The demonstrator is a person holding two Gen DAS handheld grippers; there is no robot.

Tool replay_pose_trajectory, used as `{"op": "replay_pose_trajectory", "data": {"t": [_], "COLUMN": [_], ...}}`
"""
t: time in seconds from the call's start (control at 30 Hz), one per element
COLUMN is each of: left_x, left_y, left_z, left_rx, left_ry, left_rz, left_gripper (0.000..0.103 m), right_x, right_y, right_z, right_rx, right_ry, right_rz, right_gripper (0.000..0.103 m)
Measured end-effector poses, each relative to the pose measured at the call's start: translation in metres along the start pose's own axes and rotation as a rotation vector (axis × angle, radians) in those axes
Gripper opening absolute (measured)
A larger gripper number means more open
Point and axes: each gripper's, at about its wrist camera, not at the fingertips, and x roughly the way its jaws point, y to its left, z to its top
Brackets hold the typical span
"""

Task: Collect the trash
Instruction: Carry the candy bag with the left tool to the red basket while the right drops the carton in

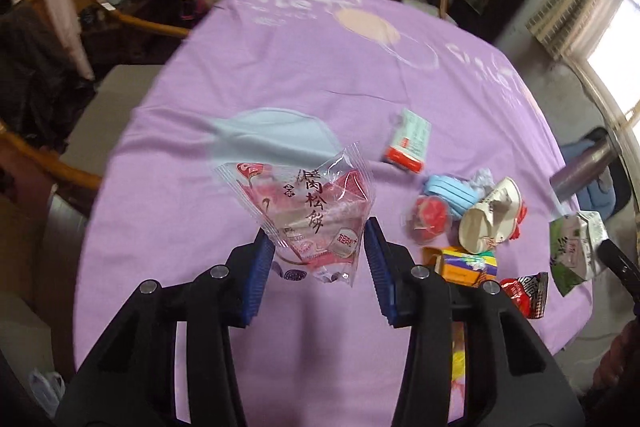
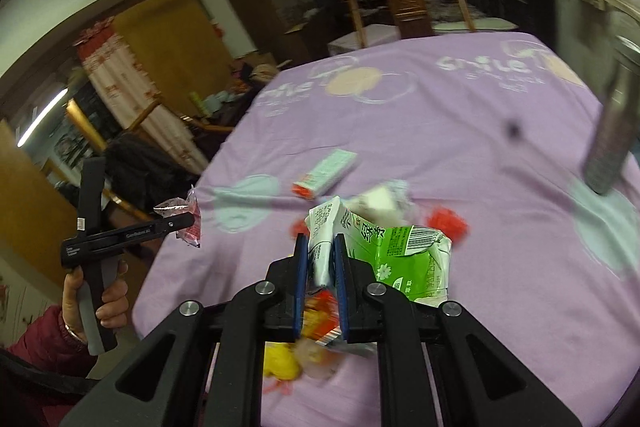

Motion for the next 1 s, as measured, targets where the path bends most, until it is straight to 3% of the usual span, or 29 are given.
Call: {"op": "replay_pose_trajectory", "data": {"t": [0.17,0.37,0.5,0.63,0.73,1.0], "left_x": [-0.054,-0.118,-0.141,-0.142,-0.139,-0.174], "left_y": [0.071,0.183,0.24,0.288,0.308,0.323], "left_z": [-0.039,-0.124,-0.182,-0.215,-0.234,-0.255], "left_rx": [-0.151,-0.412,-0.545,-0.625,-0.679,-0.748], "left_ry": [-0.042,-0.032,0.019,0.051,0.106,0.087], "left_rz": [0.124,0.272,0.368,0.411,0.464,0.458], "left_gripper": [0.046,0.046,0.048,0.058,0.085,0.09], "right_x": [0.034,0.071,0.074,0.077,0.075,0.087], "right_y": [0.057,0.138,0.188,0.224,0.247,0.302], "right_z": [0.015,0.019,0.008,-0.001,-0.005,-0.028], "right_rx": [-0.127,-0.267,-0.342,-0.391,-0.42,-0.5], "right_ry": [0.058,0.159,0.188,0.217,0.22,0.289], "right_rz": [0.152,0.315,0.367,0.38,0.374,0.395], "right_gripper": [0.014,0.013,0.013,0.013,0.013,0.013]}}
